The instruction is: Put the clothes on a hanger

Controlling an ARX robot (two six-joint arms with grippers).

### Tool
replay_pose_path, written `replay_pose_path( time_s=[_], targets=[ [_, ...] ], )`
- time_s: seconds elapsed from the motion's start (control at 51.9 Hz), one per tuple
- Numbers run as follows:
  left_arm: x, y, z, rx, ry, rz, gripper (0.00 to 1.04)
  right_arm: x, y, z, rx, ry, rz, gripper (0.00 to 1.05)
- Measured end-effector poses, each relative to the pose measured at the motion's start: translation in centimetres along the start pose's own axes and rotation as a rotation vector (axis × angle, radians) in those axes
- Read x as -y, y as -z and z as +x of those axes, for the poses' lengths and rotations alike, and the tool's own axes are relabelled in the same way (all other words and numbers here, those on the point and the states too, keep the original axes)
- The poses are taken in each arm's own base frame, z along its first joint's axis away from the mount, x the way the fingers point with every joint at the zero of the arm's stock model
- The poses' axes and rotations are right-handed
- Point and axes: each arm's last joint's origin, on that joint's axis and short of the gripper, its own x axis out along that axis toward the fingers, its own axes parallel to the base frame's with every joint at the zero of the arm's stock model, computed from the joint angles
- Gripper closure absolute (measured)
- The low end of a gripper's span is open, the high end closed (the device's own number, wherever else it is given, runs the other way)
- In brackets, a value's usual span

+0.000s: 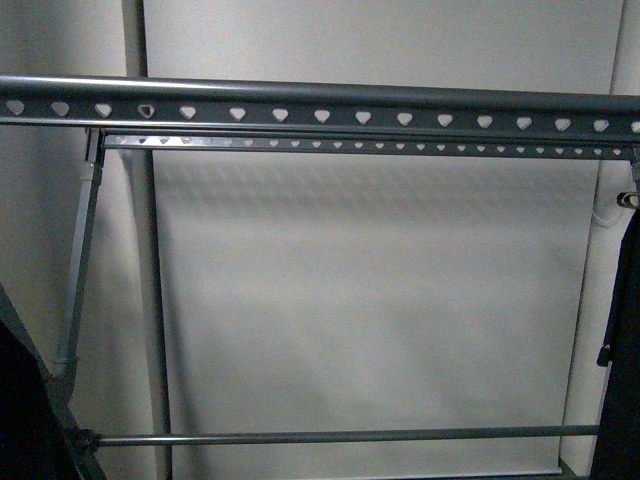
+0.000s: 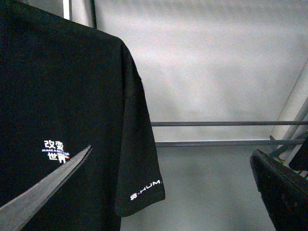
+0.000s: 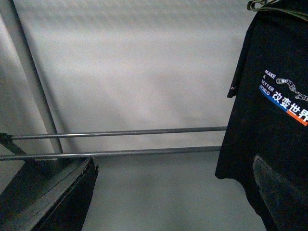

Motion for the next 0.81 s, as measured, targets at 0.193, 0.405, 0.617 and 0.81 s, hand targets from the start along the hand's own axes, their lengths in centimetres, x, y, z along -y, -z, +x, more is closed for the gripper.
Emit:
replay_pose_path(
  time_s=[0.193,0.405,0.617,0.81],
  targets=[
    [0.0,0.0,0.0,0.0,0.0,0.0,0.07,0.0,0.0,0.0,0.0,0.0,0.0,0.07],
    [-0.7,-1.5,1.9,-0.007,-0.076,-0.142,0.07,0.0,0.0,0.0,0.0,-0.002,0.0,0.07],
    [-2.7,-7.0,13.3,-0.167,-0.523,-0.44,0.07,0.0,0.0,0.0,0.0,0.0,0.0,0.07],
    [-3.3,-8.6,20.7,-0.213,-0.745,-0.565,0.07,0.0,0.0,0.0,0.0,0.0,0.0,0.07]
  ],
)
